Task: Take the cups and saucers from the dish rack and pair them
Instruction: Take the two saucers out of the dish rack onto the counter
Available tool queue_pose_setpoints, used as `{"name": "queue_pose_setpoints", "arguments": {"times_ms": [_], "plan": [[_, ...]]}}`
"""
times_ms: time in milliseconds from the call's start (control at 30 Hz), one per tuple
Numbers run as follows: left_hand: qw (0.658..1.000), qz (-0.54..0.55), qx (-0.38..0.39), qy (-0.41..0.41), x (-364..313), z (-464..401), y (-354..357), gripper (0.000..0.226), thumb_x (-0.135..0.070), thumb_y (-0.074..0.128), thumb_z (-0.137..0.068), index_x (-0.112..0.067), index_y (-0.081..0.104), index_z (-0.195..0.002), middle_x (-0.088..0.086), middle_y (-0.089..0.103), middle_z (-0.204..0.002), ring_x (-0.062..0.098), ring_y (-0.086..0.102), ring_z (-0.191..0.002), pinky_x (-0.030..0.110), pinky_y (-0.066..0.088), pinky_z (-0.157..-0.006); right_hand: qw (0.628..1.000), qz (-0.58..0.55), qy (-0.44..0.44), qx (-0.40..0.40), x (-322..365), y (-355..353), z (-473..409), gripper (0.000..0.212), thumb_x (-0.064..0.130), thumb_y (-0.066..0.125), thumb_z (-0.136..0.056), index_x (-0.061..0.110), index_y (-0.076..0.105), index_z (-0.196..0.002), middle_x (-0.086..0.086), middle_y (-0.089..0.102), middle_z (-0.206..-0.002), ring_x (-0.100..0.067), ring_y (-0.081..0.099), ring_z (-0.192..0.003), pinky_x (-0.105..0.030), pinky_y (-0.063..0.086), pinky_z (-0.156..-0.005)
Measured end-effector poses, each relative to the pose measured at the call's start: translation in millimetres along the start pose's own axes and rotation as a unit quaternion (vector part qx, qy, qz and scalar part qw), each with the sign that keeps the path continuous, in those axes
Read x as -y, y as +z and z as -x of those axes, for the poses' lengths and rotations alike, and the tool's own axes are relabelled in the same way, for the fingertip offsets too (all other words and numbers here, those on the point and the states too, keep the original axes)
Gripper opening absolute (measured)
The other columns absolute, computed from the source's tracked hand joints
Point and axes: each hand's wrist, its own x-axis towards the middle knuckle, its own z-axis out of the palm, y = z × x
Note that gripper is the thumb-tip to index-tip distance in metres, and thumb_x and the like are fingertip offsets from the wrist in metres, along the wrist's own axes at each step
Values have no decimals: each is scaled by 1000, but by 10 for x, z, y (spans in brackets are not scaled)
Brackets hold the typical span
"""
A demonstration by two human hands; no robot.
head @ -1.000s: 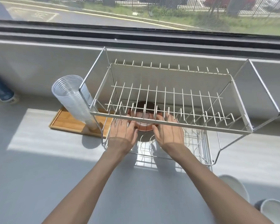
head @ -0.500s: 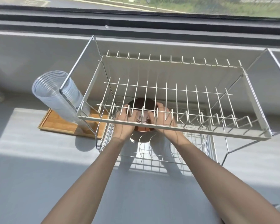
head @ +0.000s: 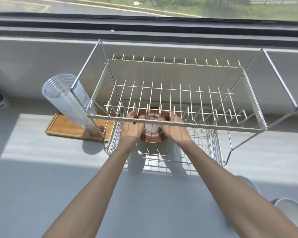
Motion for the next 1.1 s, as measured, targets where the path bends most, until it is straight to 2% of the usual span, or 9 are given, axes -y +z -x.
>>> {"name": "queue_pose_setpoints", "arguments": {"times_ms": [67, 167, 267, 367, 467, 567, 700, 867, 1100], "plan": [[1000, -23, 1, -10, -15, 157, -16, 52, -38, 53, -98, -20, 43, -146, 7, 45, -150, 29, 41, -138, 36, 32, -111, 997, 35, -48, -49, -41, 6, 38, 45, 35, 50, -98, 5, 47, -132, -22, 60, -124, -38, 55, -115, -40, 43, -95], [1000, 0, -7, -2, 44, 332, -19, 34, -40, 54, -97, -16, 54, -121, 5, 53, -126, 26, 48, -122, 34, 36, -99, 998, 34, -23, -53, -48, -10, 194, 46, 40, 49, -96, 10, 49, -131, -18, 60, -125, -34, 54, -117, -36, 43, -95], [999, 35, -2, 7, 55, 540, -10, 46, -43, 54, -97, -25, 50, -139, 0, 54, -121, 21, 53, -118, 35, 41, -103, 998, 5, -23, -50, -126, -65, 431, 51, 44, 50, -96, 9, 47, -133, -14, 52, -135, -28, 43, -129, -36, 34, -106], [998, 51, 10, 17, 72, 795, -7, 46, -44, 53, -94, -27, 52, -137, -1, 61, -111, 24, 61, -114, 43, 46, -106, 998, -22, -34, -54, -223, -124, 655, 52, 45, 53, -92, 22, 44, -138, -9, 54, -134, -25, 47, -128, -38, 38, -106], [998, 61, 22, 10, 198, 970, 34, 61, -62, 51, -76, -34, 53, -130, 2, 68, -119, 27, 65, -113, 52, 49, -103, 996, -12, -47, -73, -308, -210, 922, 48, 42, 56, -90, 18, 50, -132, -9, 63, -123, -27, 54, -120, -38, 45, -99], [997, 64, 39, 1, 270, 1170, 71, 72, -68, 49, -67, -36, 53, -132, 4, 66, -125, 28, 65, -115, 52, 50, -103, 996, -18, -44, -80, -420, -274, 1209, 51, 43, 57, -90, 16, 50, -133, -8, 63, -127, -27, 56, -119, -38, 45, -98], [996, 67, 55, -1, 330, 1480, 107, 72, -70, 50, -68, -36, 54, -131, 1, 67, -124, 26, 66, -113, 52, 52, -100, 996, -38, -31, -79, -628, -298, 1561, 51, 43, 57, -91, 16, 48, -134, -7, 61, -127, -26, 57, -118, -34, 45, -94], [994, 74, 77, -5, 510, 1843, 183, 68, -71, 50, -73, -34, 55, -130, -2, 65, -125, 25, 65, -114, 52, 50, -102, 995, -58, -3, -87, -893, -276, 1956, 54, 42, 56, -91, 16, 46, -137, -5, 57, -134, -24, 52, -126, -38, 41, -104], [993, 63, 103, -14, 750, 2312, 306, 55, -71, 43, -82, -40, 58, -124, -6, 65, -123, 20, 62, -115, 48, 48, -105, 985, -121, 40, -113, -1330, -158, 2474, 57, 52, 55, -82, 23, 52, -131, 2, 63, -125, -16, 57, -118, -42, 45, -103]]}}
